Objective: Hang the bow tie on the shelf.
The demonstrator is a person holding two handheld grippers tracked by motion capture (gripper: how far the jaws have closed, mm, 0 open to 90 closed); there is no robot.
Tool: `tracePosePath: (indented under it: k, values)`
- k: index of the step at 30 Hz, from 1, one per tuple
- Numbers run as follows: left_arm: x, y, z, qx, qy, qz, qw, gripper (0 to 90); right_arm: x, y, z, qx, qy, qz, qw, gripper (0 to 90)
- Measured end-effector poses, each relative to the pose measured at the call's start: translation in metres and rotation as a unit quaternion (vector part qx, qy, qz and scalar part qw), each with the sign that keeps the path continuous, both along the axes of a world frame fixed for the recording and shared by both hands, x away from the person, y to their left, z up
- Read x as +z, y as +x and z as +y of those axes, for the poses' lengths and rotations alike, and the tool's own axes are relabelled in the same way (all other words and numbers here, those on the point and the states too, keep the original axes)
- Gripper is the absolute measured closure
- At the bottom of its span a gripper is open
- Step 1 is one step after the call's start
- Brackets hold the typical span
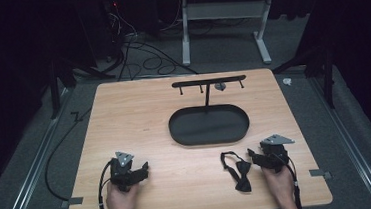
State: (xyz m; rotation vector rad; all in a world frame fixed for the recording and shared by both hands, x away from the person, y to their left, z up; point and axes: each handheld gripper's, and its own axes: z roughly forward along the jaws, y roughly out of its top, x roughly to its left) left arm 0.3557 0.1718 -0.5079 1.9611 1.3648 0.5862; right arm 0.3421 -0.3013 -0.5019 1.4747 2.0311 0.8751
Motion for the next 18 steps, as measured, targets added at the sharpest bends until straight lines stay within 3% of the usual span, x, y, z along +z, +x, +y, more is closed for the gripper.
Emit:
tracePosePath:
  k: [18]
  values:
    - [0.0000, 0.0014, 0.0001, 0.001, -0.001, -0.001, 1.0000, 23.4, 0.0000, -0.0005, 0.0010, -0.001, 0.000, 0.001, 1.0000, 41.1]
